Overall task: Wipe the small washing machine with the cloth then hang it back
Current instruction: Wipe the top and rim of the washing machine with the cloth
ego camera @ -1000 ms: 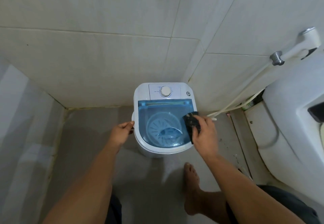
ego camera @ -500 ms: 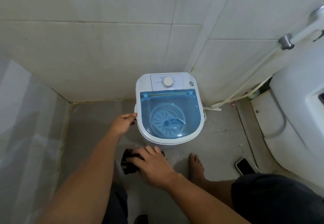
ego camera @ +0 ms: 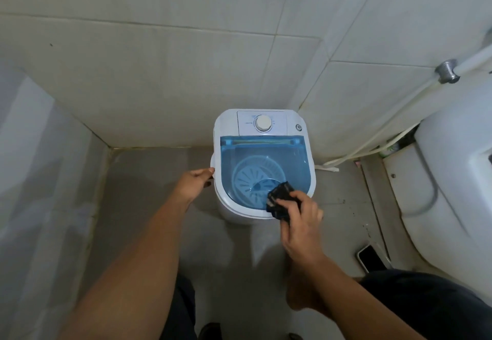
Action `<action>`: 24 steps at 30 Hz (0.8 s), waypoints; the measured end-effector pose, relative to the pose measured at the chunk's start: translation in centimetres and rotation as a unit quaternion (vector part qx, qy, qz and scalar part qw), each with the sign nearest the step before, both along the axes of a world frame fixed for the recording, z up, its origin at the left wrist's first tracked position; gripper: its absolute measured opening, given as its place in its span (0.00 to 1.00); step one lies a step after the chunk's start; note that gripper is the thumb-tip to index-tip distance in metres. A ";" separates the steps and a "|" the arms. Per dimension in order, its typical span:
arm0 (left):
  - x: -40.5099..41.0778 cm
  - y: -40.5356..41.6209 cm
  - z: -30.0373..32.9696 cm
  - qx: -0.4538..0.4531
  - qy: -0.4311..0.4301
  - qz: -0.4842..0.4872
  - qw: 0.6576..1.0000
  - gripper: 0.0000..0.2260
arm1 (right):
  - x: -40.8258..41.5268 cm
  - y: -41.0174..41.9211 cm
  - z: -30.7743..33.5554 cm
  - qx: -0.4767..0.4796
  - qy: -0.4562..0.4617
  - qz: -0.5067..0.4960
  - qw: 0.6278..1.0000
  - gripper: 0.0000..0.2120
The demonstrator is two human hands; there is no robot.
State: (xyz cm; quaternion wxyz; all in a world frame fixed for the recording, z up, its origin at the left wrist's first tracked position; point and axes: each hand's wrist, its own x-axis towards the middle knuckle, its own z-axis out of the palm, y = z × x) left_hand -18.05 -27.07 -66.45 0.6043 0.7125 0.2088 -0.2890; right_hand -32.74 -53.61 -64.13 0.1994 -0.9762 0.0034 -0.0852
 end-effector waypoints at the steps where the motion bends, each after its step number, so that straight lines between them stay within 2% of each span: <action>1: 0.0 0.0 0.0 0.005 0.003 -0.002 1.000 0.14 | -0.1 0.8 -0.1 -0.004 0.002 0.020 1.000 0.27; 5: -0.1 -0.1 0.4 0.007 0.005 -0.001 1.000 0.15 | -0.4 3.2 -0.5 -0.009 0.021 0.059 0.998 0.28; 9: 0.0 0.0 0.5 -0.002 -0.001 0.005 1.000 0.16 | -0.7 5.1 -0.7 -0.046 0.032 0.127 0.990 0.25; 12: 0.1 0.3 0.6 -0.006 0.004 -0.014 1.000 0.16 | -0.4 6.8 -1.4 -0.085 0.019 0.154 0.984 0.28; 15: -0.3 0.9 0.4 -0.060 0.042 -0.011 0.997 0.14 | 1.1 8.8 -1.4 -0.109 0.012 0.169 0.979 0.34; 18: -0.6 1.9 -0.4 -0.127 0.068 0.002 0.990 0.17 | 3.4 10.7 -0.2 -0.120 0.022 0.173 0.977 0.29; 21: -0.5 2.4 -1.5 -0.173 0.089 0.058 0.979 0.21 | 6.7 11.9 0.7 -0.129 0.033 0.181 0.974 0.26; 24: -0.5 2.2 -1.7 -0.189 0.105 0.101 0.971 0.18 | 10.7 12.3 1.4 -0.117 0.022 0.198 0.973 0.24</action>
